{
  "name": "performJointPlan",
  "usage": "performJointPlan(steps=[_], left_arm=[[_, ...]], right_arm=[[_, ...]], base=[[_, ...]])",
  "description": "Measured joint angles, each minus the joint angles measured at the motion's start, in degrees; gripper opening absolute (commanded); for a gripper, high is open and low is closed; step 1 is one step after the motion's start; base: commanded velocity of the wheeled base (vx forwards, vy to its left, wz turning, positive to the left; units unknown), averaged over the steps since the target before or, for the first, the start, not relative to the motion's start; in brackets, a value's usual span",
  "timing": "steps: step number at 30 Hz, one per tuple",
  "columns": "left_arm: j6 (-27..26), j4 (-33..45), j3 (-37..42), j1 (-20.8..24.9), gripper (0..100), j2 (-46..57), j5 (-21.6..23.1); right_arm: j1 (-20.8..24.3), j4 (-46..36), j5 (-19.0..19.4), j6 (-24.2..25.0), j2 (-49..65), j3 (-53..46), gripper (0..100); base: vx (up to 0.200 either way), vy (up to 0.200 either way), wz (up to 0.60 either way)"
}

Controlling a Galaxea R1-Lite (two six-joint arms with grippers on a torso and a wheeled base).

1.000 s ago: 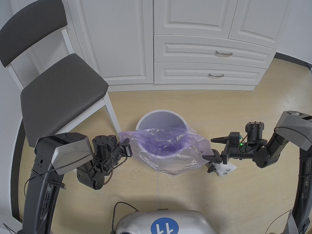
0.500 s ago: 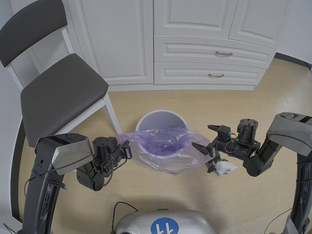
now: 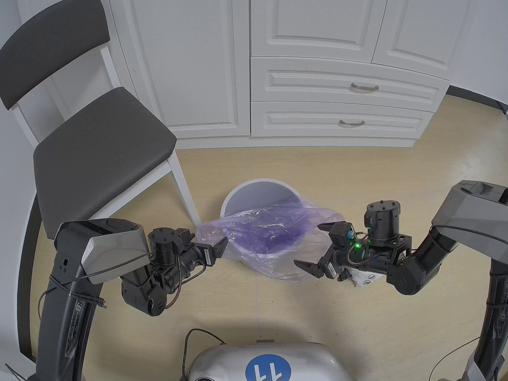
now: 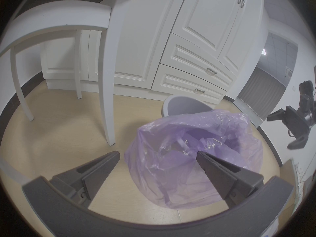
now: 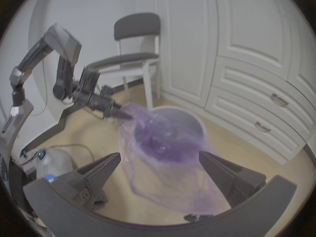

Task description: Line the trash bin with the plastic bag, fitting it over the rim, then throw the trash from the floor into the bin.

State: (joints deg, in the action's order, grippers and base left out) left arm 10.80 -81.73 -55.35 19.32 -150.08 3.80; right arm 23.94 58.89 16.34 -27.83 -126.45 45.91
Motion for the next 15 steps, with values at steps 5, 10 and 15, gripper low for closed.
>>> performJointPlan(steps=[5,10,15], left_arm=[[-0.88,-0.38,1.02,-0.2,100,0.2,0.76],[-1.5,-0.66,2.1,-0.39,100,0.3,1.23],[-1.91,-0.82,3.12,-0.54,100,0.29,1.58]], right_arm=[[1.22,-16.25,-3.21,-4.82,0.88,8.56,100],[1.94,-25.39,-5.8,-8.16,-0.12,21.67,100],[2.4,-35.36,-7.96,-10.07,-3.36,33.28,100]], base=[[0.0,0.0,0.0],[0.0,0.0,0.0],[0.0,0.0,0.0]])
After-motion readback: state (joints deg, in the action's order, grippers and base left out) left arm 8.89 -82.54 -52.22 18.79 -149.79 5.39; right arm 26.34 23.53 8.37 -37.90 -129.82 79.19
